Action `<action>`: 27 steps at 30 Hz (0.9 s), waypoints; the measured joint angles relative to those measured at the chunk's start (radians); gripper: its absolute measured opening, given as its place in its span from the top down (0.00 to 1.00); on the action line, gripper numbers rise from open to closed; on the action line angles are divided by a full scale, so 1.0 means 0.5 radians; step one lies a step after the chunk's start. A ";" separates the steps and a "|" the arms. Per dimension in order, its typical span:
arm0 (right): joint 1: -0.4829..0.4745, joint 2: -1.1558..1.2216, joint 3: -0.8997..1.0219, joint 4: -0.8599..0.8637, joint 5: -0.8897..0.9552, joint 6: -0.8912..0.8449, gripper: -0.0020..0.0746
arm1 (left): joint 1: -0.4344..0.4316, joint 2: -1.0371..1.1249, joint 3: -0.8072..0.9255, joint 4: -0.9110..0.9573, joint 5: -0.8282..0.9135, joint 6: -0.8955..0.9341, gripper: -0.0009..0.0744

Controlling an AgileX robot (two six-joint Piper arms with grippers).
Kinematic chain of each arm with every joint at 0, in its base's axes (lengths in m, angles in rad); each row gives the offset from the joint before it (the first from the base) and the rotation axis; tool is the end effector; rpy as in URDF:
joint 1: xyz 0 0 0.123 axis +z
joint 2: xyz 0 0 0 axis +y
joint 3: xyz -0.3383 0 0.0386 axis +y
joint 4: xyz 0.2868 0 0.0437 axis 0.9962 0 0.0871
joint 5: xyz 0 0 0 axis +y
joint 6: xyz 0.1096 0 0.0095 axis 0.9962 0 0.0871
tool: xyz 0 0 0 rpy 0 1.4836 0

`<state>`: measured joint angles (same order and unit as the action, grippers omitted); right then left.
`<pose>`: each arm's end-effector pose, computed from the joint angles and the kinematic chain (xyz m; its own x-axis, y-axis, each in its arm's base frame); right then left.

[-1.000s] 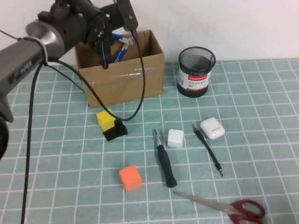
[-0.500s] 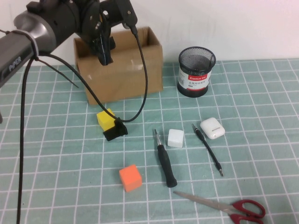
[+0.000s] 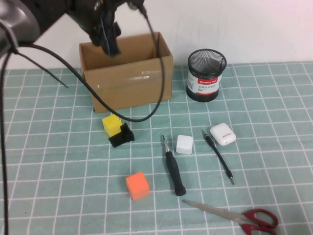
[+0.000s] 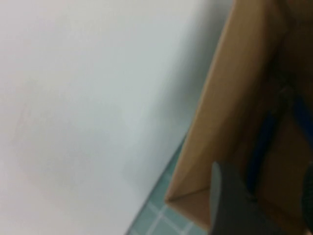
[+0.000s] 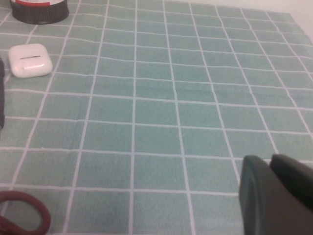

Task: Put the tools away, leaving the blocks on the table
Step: Pick up the black Screwdriver from the table

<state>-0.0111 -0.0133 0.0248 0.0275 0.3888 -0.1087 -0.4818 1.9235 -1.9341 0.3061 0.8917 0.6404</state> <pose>0.0531 0.0006 0.1636 -0.3069 -0.0797 -0.9484 -0.0244 0.9968 -0.0759 0.4693 -0.2163 0.3993 -0.1900 0.9135 -0.3597 0.6601 0.3900 0.6420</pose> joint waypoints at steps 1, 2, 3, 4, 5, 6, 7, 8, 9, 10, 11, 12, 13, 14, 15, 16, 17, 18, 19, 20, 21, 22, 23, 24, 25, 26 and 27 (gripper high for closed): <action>0.000 0.000 0.000 0.000 0.000 0.000 0.99 | -0.017 -0.031 0.000 -0.032 0.024 -0.020 0.63; 0.000 0.000 0.000 0.000 0.000 0.000 0.99 | -0.040 -0.069 0.000 -0.065 0.052 -0.035 0.65; 0.000 0.000 0.000 0.000 0.000 0.000 0.99 | -0.064 -0.109 0.000 -0.104 0.082 -0.049 0.67; 0.000 0.000 0.000 0.000 0.000 0.000 0.99 | -0.089 -0.148 0.000 -0.136 0.114 -0.059 0.68; 0.000 0.000 0.000 0.000 0.000 0.000 0.99 | -0.117 -0.186 0.000 -0.172 0.151 -0.082 0.69; 0.000 0.000 0.000 0.000 0.000 0.000 0.99 | -0.146 -0.222 0.000 -0.205 0.189 -0.112 0.69; 0.000 0.000 0.000 0.000 0.000 0.000 0.99 | -0.170 -0.249 0.005 -0.227 0.212 -0.147 0.70; 0.000 0.000 0.000 0.000 0.000 0.000 0.99 | -0.201 -0.285 0.029 -0.247 0.232 -0.199 0.70; 0.000 0.000 0.000 0.000 0.000 0.000 0.99 | -0.234 -0.320 0.065 -0.261 0.250 -0.256 0.70; 0.000 0.000 0.000 0.000 0.000 0.000 0.99 | -0.260 -0.349 0.118 -0.277 0.258 -0.302 0.70; 0.000 0.000 0.000 0.000 0.000 0.000 0.99 | -0.293 -0.385 0.185 -0.287 0.261 -0.358 0.70; 0.000 0.000 0.000 0.000 0.000 0.000 0.99 | -0.327 -0.419 0.264 -0.291 0.266 -0.412 0.70; 0.000 0.000 0.000 0.000 0.000 0.000 0.99 | -0.361 -0.451 0.334 -0.299 0.266 -0.465 0.70; 0.000 0.000 0.000 0.000 0.000 0.000 0.99 | -0.395 -0.481 0.427 -0.303 0.258 -0.516 0.70; 0.000 0.000 0.000 0.000 0.000 0.000 0.99 | -0.428 -0.510 0.526 -0.307 0.240 -0.568 0.70; 0.000 0.000 0.000 0.000 0.000 0.000 0.99 | -0.455 -0.533 0.607 -0.311 0.221 -0.606 0.70; 0.000 0.000 0.000 0.000 0.000 0.000 0.99 | -0.489 -0.561 0.707 -0.311 0.196 -0.642 0.70; 0.000 0.000 0.000 0.000 0.000 0.000 0.99 | -0.522 -0.587 0.804 -0.311 0.174 -0.669 0.70; 0.000 0.000 0.000 0.000 0.000 0.000 0.99 | -0.546 -0.607 0.897 -0.315 0.151 -0.691 0.70; 0.000 0.000 0.000 0.000 0.000 0.000 0.99 | -0.576 -0.632 0.985 -0.318 0.129 -0.727 0.70; 0.000 0.000 0.000 0.000 0.000 0.000 0.99 | -0.602 -0.655 1.069 -0.322 0.098 -0.777 0.70; 0.000 0.000 0.000 0.000 0.000 0.000 0.99 | -0.626 -0.673 1.132 -0.322 0.071 -0.845 0.70; 0.000 0.000 0.000 0.000 0.000 0.000 0.99 | -0.648 -0.689 1.206 -0.325 0.038 -0.925 0.70; 0.000 0.000 0.000 0.000 0.000 0.000 0.99 | -0.668 -0.706 1.274 -0.330 0.009 -1.010 0.70; 0.000 0.000 0.000 0.000 0.000 0.000 0.99 | -0.678 -0.715 1.322 -0.338 -0.014 -1.078 0.70; 0.000 0.000 0.000 0.000 0.000 0.000 0.99 | -0.695 -0.719 1.377 -0.356 -0.046 -1.152 0.70; 0.000 0.000 0.000 0.000 0.000 0.000 0.99 | -0.699 -0.718 1.423 -0.383 -0.076 -1.205 0.69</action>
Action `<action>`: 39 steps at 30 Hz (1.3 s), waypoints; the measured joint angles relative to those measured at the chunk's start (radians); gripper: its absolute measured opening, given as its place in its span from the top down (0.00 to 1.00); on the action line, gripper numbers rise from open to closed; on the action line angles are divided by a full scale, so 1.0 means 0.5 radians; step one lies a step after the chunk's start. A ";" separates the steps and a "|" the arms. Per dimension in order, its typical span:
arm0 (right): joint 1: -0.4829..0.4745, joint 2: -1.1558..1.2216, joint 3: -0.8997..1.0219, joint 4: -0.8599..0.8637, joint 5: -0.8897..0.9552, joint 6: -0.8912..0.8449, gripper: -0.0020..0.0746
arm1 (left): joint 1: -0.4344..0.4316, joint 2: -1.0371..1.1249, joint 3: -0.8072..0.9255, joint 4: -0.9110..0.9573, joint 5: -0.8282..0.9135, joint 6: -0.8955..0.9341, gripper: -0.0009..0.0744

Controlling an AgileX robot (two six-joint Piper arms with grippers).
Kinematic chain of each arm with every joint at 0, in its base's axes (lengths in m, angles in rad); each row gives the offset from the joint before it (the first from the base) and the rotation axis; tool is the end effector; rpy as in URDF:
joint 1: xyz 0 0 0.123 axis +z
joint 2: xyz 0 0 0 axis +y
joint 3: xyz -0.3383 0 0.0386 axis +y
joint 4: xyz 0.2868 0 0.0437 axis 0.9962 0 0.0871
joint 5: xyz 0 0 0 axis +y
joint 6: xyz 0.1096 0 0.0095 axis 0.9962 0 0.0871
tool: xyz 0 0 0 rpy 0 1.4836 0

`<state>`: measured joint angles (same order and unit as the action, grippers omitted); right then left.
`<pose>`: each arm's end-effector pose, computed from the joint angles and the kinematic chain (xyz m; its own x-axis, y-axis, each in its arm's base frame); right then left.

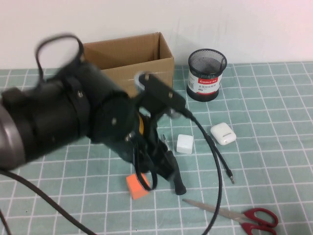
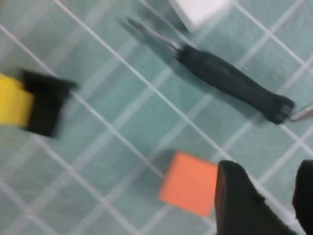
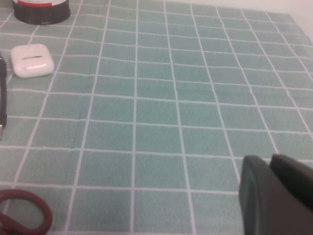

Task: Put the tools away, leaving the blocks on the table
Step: Pick up the black Screwdriver from the table

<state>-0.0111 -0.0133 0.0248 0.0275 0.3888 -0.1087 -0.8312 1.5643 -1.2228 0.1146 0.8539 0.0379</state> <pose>0.0531 0.0006 0.1636 -0.3069 -0.0797 -0.9484 -0.0244 0.9968 -0.0759 0.2567 -0.2673 0.3087 -0.5180 0.7350 -0.4376 0.7735 0.6209 0.1273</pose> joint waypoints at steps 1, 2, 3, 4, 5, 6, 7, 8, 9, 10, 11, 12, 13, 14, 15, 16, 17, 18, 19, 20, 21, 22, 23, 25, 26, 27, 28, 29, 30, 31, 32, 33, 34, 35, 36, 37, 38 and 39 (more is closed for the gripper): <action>0.000 0.000 0.000 0.000 0.000 0.000 0.99 | -0.005 0.009 0.031 -0.033 -0.017 -0.031 0.68; 0.000 0.000 0.000 0.000 0.000 0.000 0.99 | -0.009 0.025 0.044 -0.080 -0.036 -0.056 0.66; 0.000 0.000 0.000 0.000 0.000 0.000 0.99 | -0.013 0.046 0.048 -0.130 -0.059 -0.076 0.63; 0.000 0.000 0.000 0.000 0.000 0.000 0.99 | -0.013 0.067 0.048 -0.182 -0.086 -0.076 0.60; 0.000 0.000 0.000 0.000 0.000 0.000 0.99 | -0.013 0.096 0.048 -0.229 -0.133 -0.087 0.57; 0.000 0.000 0.000 0.000 0.000 0.000 0.99 | -0.013 0.127 0.048 -0.274 -0.187 -0.095 0.52; 0.000 0.000 0.000 0.000 0.000 0.000 0.99 | -0.013 0.160 0.048 -0.305 -0.243 -0.114 0.49; 0.000 0.000 0.000 0.000 0.000 0.000 0.99 | -0.013 0.194 0.048 -0.336 -0.294 -0.163 0.46; 0.000 0.000 0.000 0.000 0.000 0.000 0.99 | -0.013 0.231 0.048 -0.352 -0.334 -0.244 0.44; 0.000 0.000 0.000 0.000 0.000 0.000 0.99 | -0.013 0.262 0.040 -0.362 -0.354 -0.326 0.43; 0.000 0.000 0.000 0.000 0.000 0.000 0.99 | -0.013 0.305 0.014 -0.370 -0.359 -0.439 0.42; 0.000 0.000 0.000 0.000 0.000 0.000 0.99 | -0.013 0.349 -0.018 -0.374 -0.362 -0.557 0.42; 0.000 0.000 0.000 0.000 0.000 0.000 0.99 | -0.013 0.385 -0.048 -0.374 -0.362 -0.645 0.41; 0.000 0.000 0.000 0.000 0.000 0.000 0.99 | -0.013 0.430 -0.094 -0.374 -0.350 -0.734 0.41; 0.000 0.000 0.000 0.000 0.000 0.000 0.99 | -0.013 0.473 -0.147 -0.377 -0.325 -0.792 0.41; 0.000 0.000 0.000 0.000 0.000 0.000 0.99 | -0.013 0.516 -0.193 -0.377 -0.296 -0.829 0.41; 0.000 0.000 0.000 0.000 0.000 0.000 0.99 | -0.013 0.560 -0.253 -0.377 -0.258 -0.854 0.41; 0.000 0.000 0.000 0.000 0.000 0.000 0.99 | -0.013 0.601 -0.314 -0.377 -0.217 -0.867 0.41; 0.000 0.000 0.000 0.000 0.000 0.000 0.99 | -0.013 0.632 -0.361 -0.382 -0.179 -0.876 0.41; 0.000 0.000 0.000 0.000 0.000 0.000 0.99 | -0.013 0.668 -0.415 -0.382 -0.124 -0.890 0.41; 0.000 0.000 0.000 0.000 0.000 0.000 0.99 | -0.013 0.702 -0.462 -0.382 -0.067 -0.903 0.41; 0.000 0.000 0.000 0.000 0.000 0.000 0.99 | -0.013 0.726 -0.496 -0.382 -0.021 -0.918 0.41; 0.000 0.000 0.000 0.000 0.000 0.000 0.99 | -0.013 0.749 -0.517 -0.382 0.025 -0.931 0.41; 0.000 0.000 0.000 0.000 0.000 0.000 0.99 | -0.013 0.784 -0.531 -0.382 0.090 -0.944 0.41; 0.000 0.000 0.000 0.000 0.000 0.000 0.99 | -0.008 0.800 -0.534 -0.382 0.111 -0.945 0.41; 0.000 0.000 0.000 0.000 0.000 0.000 0.99 | -0.004 0.811 -0.534 -0.382 0.124 -0.950 0.41; 0.000 0.000 0.000 0.000 0.000 0.000 0.99 | 0.001 0.826 -0.534 -0.382 0.132 -0.954 0.41; 0.000 0.000 0.000 0.000 0.000 0.000 0.99 | 0.013 0.837 -0.534 -0.382 0.136 -0.953 0.41; 0.000 0.000 0.000 0.000 0.000 0.000 0.99 | 0.024 0.847 -0.534 -0.382 0.136 -0.958 0.41; 0.000 0.000 0.000 0.000 0.000 0.000 0.99 | 0.035 0.852 -0.534 -0.382 0.137 -0.958 0.41; 0.000 0.000 0.000 0.000 0.000 0.000 0.99 | 0.054 0.862 -0.534 -0.382 0.137 -0.958 0.41; 0.000 0.000 0.000 0.000 0.000 0.000 0.99 | 0.072 0.872 -0.535 -0.377 0.132 -0.958 0.41; 0.000 0.000 0.000 0.000 0.000 0.000 0.99 | 0.086 0.881 -0.535 -0.373 0.117 -0.953 0.41; 0.000 0.000 0.000 0.000 0.000 0.000 0.99 | 0.099 0.890 -0.535 -0.365 0.100 -0.944 0.41; 0.000 0.000 0.000 0.000 0.000 0.000 0.99 | 0.110 0.899 -0.538 -0.355 0.080 -0.945 0.41; 0.000 0.000 0.000 0.000 0.000 0.000 0.99 | 0.120 0.907 -0.538 -0.344 0.067 -0.942 0.41; 0.000 0.000 0.000 0.000 0.000 0.000 0.99 | 0.123 0.918 -0.542 -0.337 0.058 -0.937 0.41; 0.000 0.000 0.000 0.000 0.000 0.000 0.99 | 0.125 0.925 -0.546 -0.333 0.049 -0.937 0.41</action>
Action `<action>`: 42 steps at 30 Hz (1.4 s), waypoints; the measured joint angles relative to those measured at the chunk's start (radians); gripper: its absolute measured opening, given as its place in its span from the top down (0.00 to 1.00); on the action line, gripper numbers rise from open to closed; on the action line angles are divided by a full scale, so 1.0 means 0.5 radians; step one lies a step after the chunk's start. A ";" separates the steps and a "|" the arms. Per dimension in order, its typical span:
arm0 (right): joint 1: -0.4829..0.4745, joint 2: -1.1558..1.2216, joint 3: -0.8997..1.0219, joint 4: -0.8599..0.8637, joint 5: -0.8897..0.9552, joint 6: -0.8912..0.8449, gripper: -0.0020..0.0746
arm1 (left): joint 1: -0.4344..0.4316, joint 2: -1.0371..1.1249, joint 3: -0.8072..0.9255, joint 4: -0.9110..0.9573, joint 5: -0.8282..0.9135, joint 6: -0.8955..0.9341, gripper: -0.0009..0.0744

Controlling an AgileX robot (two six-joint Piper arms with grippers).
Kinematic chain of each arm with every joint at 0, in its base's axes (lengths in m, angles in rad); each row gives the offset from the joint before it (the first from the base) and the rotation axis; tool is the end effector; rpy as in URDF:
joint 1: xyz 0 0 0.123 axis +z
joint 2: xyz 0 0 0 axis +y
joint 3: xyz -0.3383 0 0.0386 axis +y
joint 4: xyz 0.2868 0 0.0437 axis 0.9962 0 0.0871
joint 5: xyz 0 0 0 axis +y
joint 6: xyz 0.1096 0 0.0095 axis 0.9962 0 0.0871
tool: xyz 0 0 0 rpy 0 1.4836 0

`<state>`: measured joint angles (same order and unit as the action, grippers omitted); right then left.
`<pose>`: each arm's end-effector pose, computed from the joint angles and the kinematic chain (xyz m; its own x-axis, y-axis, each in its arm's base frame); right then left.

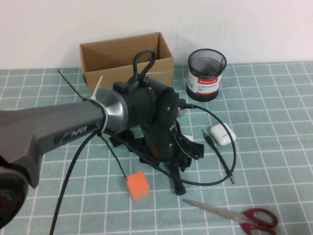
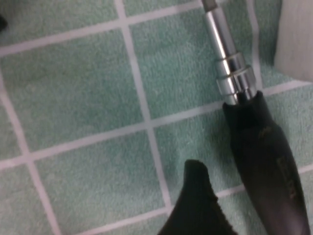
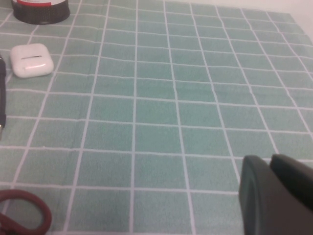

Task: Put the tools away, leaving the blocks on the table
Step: Pick up the black Screwdriver from the table, then place the picked object into the round holder

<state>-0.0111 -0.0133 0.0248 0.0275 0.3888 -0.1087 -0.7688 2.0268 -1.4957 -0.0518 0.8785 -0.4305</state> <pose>0.0531 0.0006 0.1636 -0.3069 -0.0797 -0.9484 -0.0244 0.9968 -0.0759 0.3420 -0.3369 0.1956 -0.9369 0.2846 -0.2032 0.3162 0.9376 -0.1448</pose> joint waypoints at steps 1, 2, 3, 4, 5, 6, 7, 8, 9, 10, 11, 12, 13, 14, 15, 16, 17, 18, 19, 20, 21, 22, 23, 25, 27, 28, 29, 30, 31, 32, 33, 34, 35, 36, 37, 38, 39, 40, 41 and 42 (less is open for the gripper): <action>0.000 0.000 0.000 0.000 0.000 0.000 0.99 | 0.000 0.005 0.000 0.000 -0.006 0.000 0.41; 0.000 0.000 0.000 0.000 0.000 0.000 0.99 | 0.000 0.018 -0.003 -0.004 -0.009 0.006 0.41; 0.000 0.000 0.000 0.000 0.000 0.000 0.99 | 0.000 0.023 -0.003 -0.004 -0.018 0.011 0.41; 0.000 0.000 0.000 0.000 0.000 0.000 0.99 | 0.000 0.033 -0.003 -0.004 -0.024 0.015 0.41; 0.000 0.000 0.000 0.000 0.000 0.000 0.99 | 0.000 0.041 -0.003 -0.004 -0.024 0.020 0.41; 0.000 0.000 0.000 0.000 0.000 0.000 0.99 | 0.000 0.044 -0.003 -0.004 -0.024 0.020 0.41; 0.000 0.000 0.000 0.000 0.000 0.000 0.99 | 0.000 0.044 -0.003 -0.004 -0.028 0.020 0.41; 0.000 0.000 0.000 0.000 0.000 0.000 0.99 | 0.000 0.048 -0.003 -0.004 -0.028 0.020 0.42; 0.000 0.000 0.000 0.000 0.000 0.000 0.99 | 0.000 0.052 -0.008 -0.004 -0.028 0.020 0.43; 0.000 0.000 0.000 0.000 0.000 0.000 0.99 | 0.000 0.052 -0.011 -0.004 -0.024 0.021 0.45; 0.000 0.000 0.000 0.000 0.000 0.000 0.99 | 0.000 0.052 -0.011 0.000 -0.020 0.024 0.47; 0.000 0.000 0.000 0.000 0.000 0.000 0.99 | 0.000 0.055 -0.015 0.004 -0.015 0.024 0.50; 0.000 0.000 0.000 0.000 0.000 0.000 0.99 | 0.000 0.055 -0.015 0.004 -0.015 0.028 0.52; 0.000 0.000 0.000 0.000 0.000 0.000 0.99 | 0.000 0.056 -0.015 0.004 -0.015 0.032 0.55; 0.000 0.000 0.000 0.000 0.000 0.000 0.99 | 0.000 0.060 -0.019 -0.001 -0.015 0.043 0.59; 0.000 0.000 0.000 0.000 0.000 0.000 0.99 | 0.000 0.060 -0.019 -0.004 -0.020 0.067 0.63; 0.000 0.000 0.000 0.000 0.000 0.000 0.99 | 0.000 0.060 -0.019 -0.006 -0.024 0.095 0.68; 0.000 0.000 0.000 0.000 0.000 0.000 0.99 | 0.000 0.060 -0.019 -0.011 -0.024 0.131 0.73; 0.000 0.000 0.000 0.000 0.000 0.000 0.99 | 0.000 0.060 -0.019 -0.015 -0.029 0.166 0.76; 0.000 0.000 0.000 0.000 0.000 0.000 0.99 | 0.000 0.060 -0.019 -0.019 -0.029 0.214 0.75; 0.000 0.000 0.000 0.000 0.000 0.000 0.99 | 0.000 0.060 -0.019 -0.019 -0.029 0.261 0.75; 0.000 0.000 0.000 0.000 0.000 0.000 0.99 | 0.000 0.055 -0.019 -0.019 -0.032 0.295 0.75; 0.000 0.000 0.000 0.000 0.000 0.000 0.99 | 0.000 0.043 -0.019 -0.022 -0.037 0.329 0.75; 0.000 0.000 0.000 0.000 0.000 0.000 0.99 | -0.004 -0.008 -0.007 -0.003 -0.042 0.370 0.75; 0.000 0.000 0.000 0.000 0.000 0.000 0.99 | -0.023 -0.107 -0.007 0.077 -0.038 0.397 0.75; 0.000 0.000 0.000 0.000 0.000 0.000 0.99 | -0.040 -0.168 -0.007 0.123 -0.031 0.401 0.75; 0.000 0.000 0.000 0.000 0.000 0.000 0.99 | -0.058 -0.234 -0.007 0.185 -0.015 0.410 0.75; 0.000 0.000 0.000 0.000 0.000 0.000 0.99 | -0.077 -0.301 -0.002 0.248 -0.011 0.419 0.75; 0.000 0.000 0.000 0.000 0.000 0.000 0.99 | -0.093 -0.356 0.013 0.290 -0.011 0.419 0.75; 0.000 0.000 0.000 0.000 0.000 0.000 0.99 | -0.114 -0.426 0.036 0.336 -0.020 0.422 0.75; 0.000 0.000 0.000 0.000 0.000 0.000 0.99 | -0.133 -0.492 0.062 0.365 -0.039 0.422 0.75; 0.000 0.000 0.000 0.000 0.000 0.000 0.99 | -0.148 -0.543 0.086 0.382 -0.064 0.424 0.75; 0.000 0.000 0.000 0.000 0.000 0.000 0.99 | -0.165 -0.602 0.125 0.393 -0.116 0.427 0.75; 0.000 0.000 0.000 0.000 0.000 0.000 0.99 | -0.181 -0.659 0.178 0.423 -0.195 0.427 0.75; 0.000 0.000 0.000 0.000 0.000 0.000 0.99 | -0.197 -0.713 0.229 0.453 -0.301 0.427 0.75; 0.000 0.000 0.000 0.000 0.000 0.000 0.99 | -0.211 -0.763 0.304 0.500 -0.437 0.411 0.75; 0.000 0.000 0.000 0.000 0.000 0.000 0.99 | -0.220 -0.809 0.390 0.554 -0.595 0.385 0.75; 0.000 0.000 0.000 0.000 0.000 0.000 0.99 | -0.220 -0.842 0.465 0.596 -0.744 0.360 0.75; 0.000 0.000 0.000 0.000 0.000 0.000 0.99 | -0.220 -0.878 0.565 0.656 -0.960 0.328 0.75; 0.000 0.000 0.000 0.000 0.000 0.000 0.99 | -0.215 -0.902 0.687 0.715 -1.203 0.306 0.75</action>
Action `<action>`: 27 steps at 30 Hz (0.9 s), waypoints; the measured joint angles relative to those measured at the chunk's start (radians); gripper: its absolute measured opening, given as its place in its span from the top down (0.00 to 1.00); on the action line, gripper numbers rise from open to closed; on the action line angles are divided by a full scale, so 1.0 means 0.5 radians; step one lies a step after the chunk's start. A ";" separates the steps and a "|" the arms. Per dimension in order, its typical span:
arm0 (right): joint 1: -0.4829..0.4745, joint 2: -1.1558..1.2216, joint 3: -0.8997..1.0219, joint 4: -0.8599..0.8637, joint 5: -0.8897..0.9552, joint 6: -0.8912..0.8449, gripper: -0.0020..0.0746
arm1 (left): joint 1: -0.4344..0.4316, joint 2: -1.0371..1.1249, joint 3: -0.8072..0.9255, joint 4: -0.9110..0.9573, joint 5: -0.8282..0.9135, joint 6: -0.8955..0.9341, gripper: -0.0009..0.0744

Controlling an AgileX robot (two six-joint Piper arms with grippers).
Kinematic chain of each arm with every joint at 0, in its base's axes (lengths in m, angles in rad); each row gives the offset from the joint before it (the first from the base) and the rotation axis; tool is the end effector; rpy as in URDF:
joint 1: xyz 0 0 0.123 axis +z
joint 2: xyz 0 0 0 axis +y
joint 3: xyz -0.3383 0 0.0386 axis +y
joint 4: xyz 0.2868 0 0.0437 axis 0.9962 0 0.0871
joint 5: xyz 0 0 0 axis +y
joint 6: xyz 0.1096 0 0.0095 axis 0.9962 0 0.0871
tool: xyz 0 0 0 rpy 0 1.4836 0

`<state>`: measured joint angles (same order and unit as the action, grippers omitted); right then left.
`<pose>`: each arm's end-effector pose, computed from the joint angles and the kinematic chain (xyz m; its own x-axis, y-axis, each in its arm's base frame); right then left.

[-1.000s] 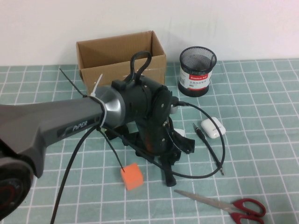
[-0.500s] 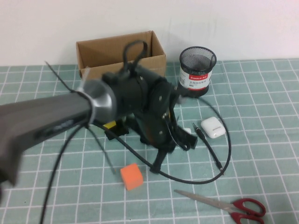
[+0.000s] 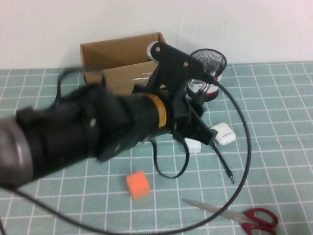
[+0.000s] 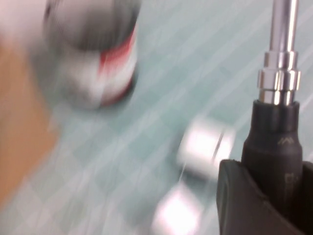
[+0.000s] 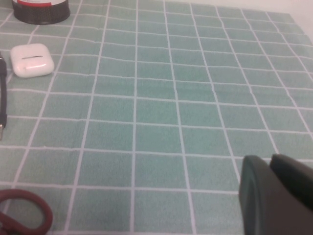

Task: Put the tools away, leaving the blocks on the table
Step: Place the picked object into the round holder

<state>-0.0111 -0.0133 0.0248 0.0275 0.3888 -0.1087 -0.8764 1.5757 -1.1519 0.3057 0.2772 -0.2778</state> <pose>0.0531 0.0006 0.1636 -0.3069 -0.0797 -0.9484 -0.0244 0.9968 -0.0759 0.2694 -0.3092 0.3209 -0.3499 0.4465 -0.8235 0.7284 0.6825 0.0605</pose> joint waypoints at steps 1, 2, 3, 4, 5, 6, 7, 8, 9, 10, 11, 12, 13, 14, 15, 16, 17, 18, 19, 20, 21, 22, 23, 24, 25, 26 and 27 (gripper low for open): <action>0.000 0.000 0.000 0.000 0.000 0.000 0.99 | 0.018 -0.013 0.080 0.054 -0.209 -0.010 0.75; 0.000 0.000 0.000 0.000 0.000 0.000 0.99 | 0.038 -0.013 0.174 0.091 -0.483 -0.019 0.75; 0.000 0.000 0.000 0.000 0.000 0.000 0.99 | 0.060 -0.008 0.256 0.116 -0.760 -0.024 0.75; 0.000 0.000 0.000 0.000 0.000 0.000 0.99 | 0.085 0.011 0.307 0.126 -1.016 -0.024 0.75; 0.000 0.000 0.000 0.000 0.000 0.000 0.99 | 0.108 0.042 0.346 0.129 -1.232 -0.024 0.75; 0.000 0.000 0.000 0.000 0.000 0.000 0.99 | 0.128 0.085 0.355 0.129 -1.398 -0.024 0.75; 0.000 0.000 0.000 0.000 0.000 0.000 0.99 | 0.141 0.134 0.355 0.104 -1.505 -0.024 0.75; 0.000 0.000 0.000 0.000 0.000 0.000 0.99 | 0.160 0.191 0.333 0.061 -1.605 -0.011 0.75; 0.000 0.000 0.000 0.000 0.000 0.000 0.99 | 0.182 0.253 0.297 0.013 -1.680 0.010 0.75; 0.000 0.000 0.000 0.000 0.000 0.000 0.99 | 0.198 0.320 0.248 -0.032 -1.737 0.045 0.75; 0.000 0.000 0.000 0.000 0.000 0.000 0.99 | 0.217 0.375 0.188 -0.064 -1.775 0.077 0.75; 0.000 0.000 0.000 0.000 0.000 0.000 0.99 | 0.236 0.445 0.120 -0.088 -1.808 0.124 0.75; 0.000 0.000 0.000 0.000 0.000 0.000 0.99 | 0.249 0.515 0.046 -0.104 -1.826 0.171 0.75; 0.000 0.000 0.000 0.000 0.000 0.000 0.99 | 0.259 0.568 -0.016 -0.113 -1.835 0.217 0.75; 0.000 0.000 0.000 0.000 0.000 0.000 0.99 | 0.272 0.632 -0.094 -0.120 -1.834 0.261 0.75; 0.000 0.000 0.000 0.000 0.000 0.000 0.99 | 0.276 0.691 -0.170 -0.126 -1.834 0.307 0.75; 0.000 0.000 0.000 0.000 0.000 0.000 0.99 | 0.281 0.748 -0.230 -0.131 -1.834 0.344 0.75; 0.000 0.000 0.000 0.000 0.000 0.000 0.99 | 0.281 0.800 -0.304 -0.151 -1.834 0.401 0.75; 0.000 0.000 0.000 0.000 0.000 0.000 0.99 | 0.281 0.849 -0.376 -0.185 -1.834 0.465 0.75; 0.000 0.000 0.000 0.000 0.000 0.000 0.99 | 0.281 0.897 -0.445 -0.240 -1.834 0.538 0.75; 0.000 0.000 0.000 0.000 0.000 0.000 0.99 | 0.281 0.932 -0.513 -0.291 -1.834 0.601 0.75; 0.000 0.000 0.000 0.000 0.000 0.000 0.99 | 0.281 0.975 -0.577 -0.370 -1.834 0.680 0.75; 0.000 0.000 0.000 0.000 0.000 0.000 0.99 | 0.281 1.016 -0.639 -0.458 -1.834 0.756 0.75; 0.000 0.000 0.000 0.000 0.000 0.000 0.99 | 0.281 1.047 -0.686 -0.549 -1.834 0.824 0.75; 0.000 0.000 0.000 0.000 0.000 0.000 0.99 | 0.281 1.085 -0.741 -0.636 -1.834 0.881 0.75; 0.000 0.000 0.000 0.000 0.000 0.000 0.99 | 0.281 1.122 -0.794 -0.709 -1.834 0.926 0.75; 0.000 0.000 0.000 0.000 0.000 0.000 0.99 | 0.286 1.156 -0.834 -0.755 -1.834 0.951 0.75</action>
<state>-0.0111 -0.0133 0.0248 0.0275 0.3888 -0.1087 -0.7332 2.1536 -1.5689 -0.0717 -0.6400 0.1976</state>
